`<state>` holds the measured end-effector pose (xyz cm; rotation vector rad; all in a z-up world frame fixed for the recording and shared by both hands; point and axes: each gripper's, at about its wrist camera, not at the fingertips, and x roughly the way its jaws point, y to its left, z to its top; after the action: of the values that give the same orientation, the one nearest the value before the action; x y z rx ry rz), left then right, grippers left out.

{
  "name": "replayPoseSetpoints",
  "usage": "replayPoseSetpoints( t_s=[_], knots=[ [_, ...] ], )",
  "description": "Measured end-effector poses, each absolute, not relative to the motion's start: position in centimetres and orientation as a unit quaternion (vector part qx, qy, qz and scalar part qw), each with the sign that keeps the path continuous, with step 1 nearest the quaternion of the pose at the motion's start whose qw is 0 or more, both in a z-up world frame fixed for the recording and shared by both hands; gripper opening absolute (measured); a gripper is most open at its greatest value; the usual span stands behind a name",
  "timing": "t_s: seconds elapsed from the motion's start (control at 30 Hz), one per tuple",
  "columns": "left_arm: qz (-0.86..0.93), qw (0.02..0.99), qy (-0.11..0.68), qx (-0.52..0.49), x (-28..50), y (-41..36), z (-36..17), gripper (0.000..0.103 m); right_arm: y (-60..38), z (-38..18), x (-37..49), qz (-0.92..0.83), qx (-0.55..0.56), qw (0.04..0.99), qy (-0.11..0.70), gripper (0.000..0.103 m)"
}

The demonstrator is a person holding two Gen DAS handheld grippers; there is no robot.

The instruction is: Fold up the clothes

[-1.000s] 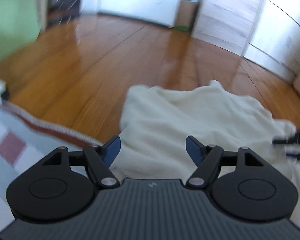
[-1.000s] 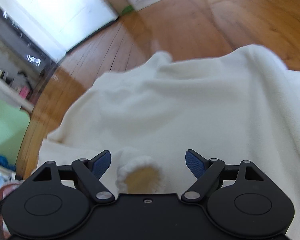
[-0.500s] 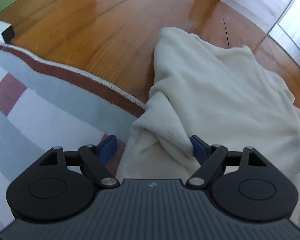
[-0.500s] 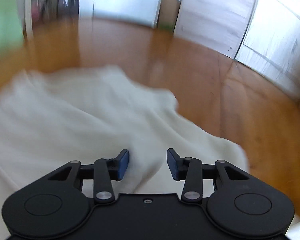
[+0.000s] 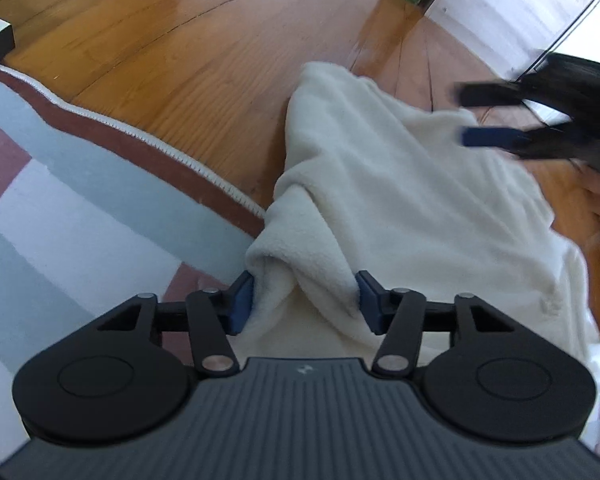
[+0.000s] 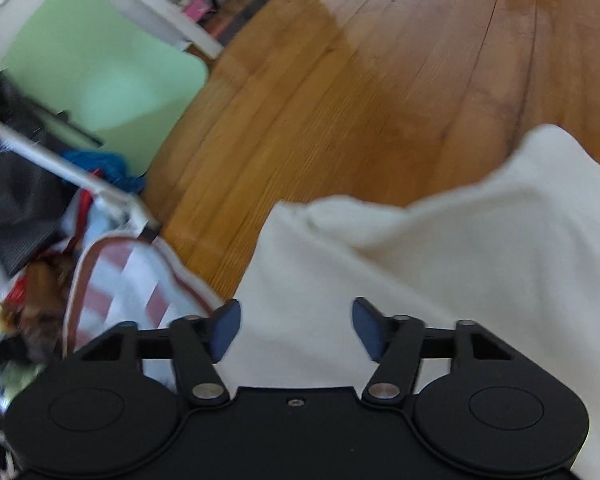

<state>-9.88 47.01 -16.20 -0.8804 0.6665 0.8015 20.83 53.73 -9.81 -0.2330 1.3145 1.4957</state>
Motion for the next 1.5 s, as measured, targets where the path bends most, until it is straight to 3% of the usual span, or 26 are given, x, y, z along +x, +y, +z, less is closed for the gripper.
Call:
replayPoseSetpoints(
  t_s=[0.07,0.27,0.5,0.53,0.6,0.63,0.7,0.73,0.8,0.93,1.03,1.07,1.1,1.13,1.23,1.3,1.5],
  knots=[
    [0.367,0.780,0.300,-0.409,-10.2,47.3,-16.2,0.048,56.5,-11.0,20.6,0.621,-0.106,0.532,0.566,0.069],
    [0.355,0.775,0.281,-0.441,-11.2,47.9,-16.7,0.048,62.0,-11.5,18.2,0.636,-0.160,0.505,0.561,0.069],
    [0.352,0.791,0.292,-0.406,-10.9,47.1,-16.4,0.048,66.0,-15.0,17.6,0.640,-0.148,0.486,0.577,0.069],
    [0.352,0.793,0.294,-0.401,-11.1,46.9,-16.3,0.048,65.8,-15.3,17.6,0.645,-0.138,0.486,0.574,0.065],
    [0.349,0.792,0.285,-0.412,-11.4,47.1,-16.3,0.048,65.3,-15.2,17.4,0.661,-0.157,0.494,0.543,0.013],
    [0.347,0.792,0.279,-0.418,-11.6,47.2,-16.3,0.048,64.9,-14.5,17.2,0.671,-0.174,0.505,0.514,0.013],
    [0.331,0.790,0.263,-0.445,-12.3,47.4,-16.3,0.026,63.9,-12.7,16.8,0.687,-0.198,0.539,0.444,0.010],
    [0.321,0.786,0.253,-0.464,-12.8,47.6,-16.4,0.023,63.4,-11.7,16.8,0.688,-0.205,0.560,0.413,0.009],
    [0.319,0.772,0.217,-0.505,-14.0,48.0,-16.6,0.021,62.8,-10.0,17.2,0.690,-0.193,0.583,0.384,0.008],
    [0.371,0.788,0.263,-0.415,-13.1,47.4,-15.2,0.021,63.1,-8.9,16.8,0.688,-0.198,0.602,0.353,0.008],
    [0.409,0.772,0.306,-0.378,-12.2,46.8,-15.8,0.035,64.5,-10.6,15.9,0.649,-0.266,0.612,0.366,0.010],
    [0.412,0.776,0.296,-0.373,-12.3,46.5,-15.8,0.036,64.5,-10.7,16.0,0.631,-0.274,0.624,0.370,0.017],
    [0.414,0.776,0.295,-0.375,-12.4,46.5,-15.7,0.036,64.1,-10.5,16.5,0.612,-0.268,0.644,0.374,0.037],
    [0.413,0.775,0.296,-0.375,-12.5,46.5,-15.5,0.038,63.2,-9.9,17.3,0.594,-0.251,0.663,0.381,0.046],
    [0.422,0.776,0.288,-0.371,-14.1,47.4,-14.8,0.050,57.9,-7.9,20.8,0.560,-0.171,0.685,0.433,0.066],
    [0.436,0.775,0.262,-0.375,-15.9,48.3,-14.1,0.048,52.7,-7.6,23.7,0.543,-0.123,0.677,0.481,0.068],
    [0.424,0.778,0.194,-0.421,-16.4,48.4,-13.4,0.044,36.2,-9.3,29.0,0.441,-0.086,0.724,0.524,0.068]
  ],
)
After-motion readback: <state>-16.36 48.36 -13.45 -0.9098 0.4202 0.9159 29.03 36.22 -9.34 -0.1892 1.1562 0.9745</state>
